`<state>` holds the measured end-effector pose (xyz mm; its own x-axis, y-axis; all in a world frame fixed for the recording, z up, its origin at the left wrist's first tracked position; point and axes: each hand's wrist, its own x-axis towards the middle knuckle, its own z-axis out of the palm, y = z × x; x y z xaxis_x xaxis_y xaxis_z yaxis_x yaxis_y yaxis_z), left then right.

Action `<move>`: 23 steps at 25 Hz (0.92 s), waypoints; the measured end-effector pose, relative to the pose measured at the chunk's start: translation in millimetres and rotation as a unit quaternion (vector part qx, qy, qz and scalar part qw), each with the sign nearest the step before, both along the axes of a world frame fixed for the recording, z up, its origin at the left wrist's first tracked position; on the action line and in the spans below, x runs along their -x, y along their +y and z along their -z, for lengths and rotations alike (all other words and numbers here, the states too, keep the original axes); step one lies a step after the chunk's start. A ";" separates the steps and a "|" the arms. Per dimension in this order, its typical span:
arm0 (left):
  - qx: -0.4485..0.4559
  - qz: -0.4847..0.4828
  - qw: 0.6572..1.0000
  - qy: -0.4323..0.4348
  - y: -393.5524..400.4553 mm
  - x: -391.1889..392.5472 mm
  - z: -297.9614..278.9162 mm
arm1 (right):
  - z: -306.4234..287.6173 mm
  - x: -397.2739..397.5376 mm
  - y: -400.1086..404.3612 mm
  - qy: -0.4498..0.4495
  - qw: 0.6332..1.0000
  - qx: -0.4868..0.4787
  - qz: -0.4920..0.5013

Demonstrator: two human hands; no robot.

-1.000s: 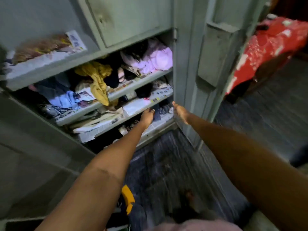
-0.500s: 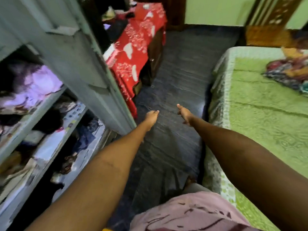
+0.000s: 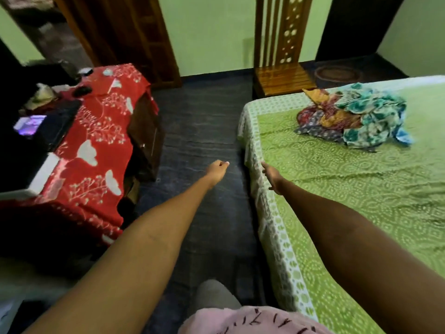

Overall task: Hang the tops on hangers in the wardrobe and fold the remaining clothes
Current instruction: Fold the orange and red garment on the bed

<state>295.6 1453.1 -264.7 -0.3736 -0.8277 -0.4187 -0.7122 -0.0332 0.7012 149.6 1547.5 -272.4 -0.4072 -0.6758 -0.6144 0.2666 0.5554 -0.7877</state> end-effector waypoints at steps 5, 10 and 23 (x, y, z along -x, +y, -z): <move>-0.029 0.093 0.995 -0.016 -103.2 89.2 18.8 | 17.9 66.0 -77.4 0.012 0.997 -0.021 0.068; -0.062 0.181 0.981 -0.028 -196.2 169.4 24.6 | 16.8 122.4 -144.3 -0.009 0.987 -0.027 0.156; -0.083 0.329 0.939 -0.057 -349.3 424.2 34.5 | 34.5 330.4 -267.3 0.001 0.943 -0.025 0.331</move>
<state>-128.6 1103.8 -299.2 -0.7259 -0.3535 -0.5900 -0.6872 0.3389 0.6425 -180.8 1280.3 -306.9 -0.7312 -0.2430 -0.6375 0.5667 0.3038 -0.7658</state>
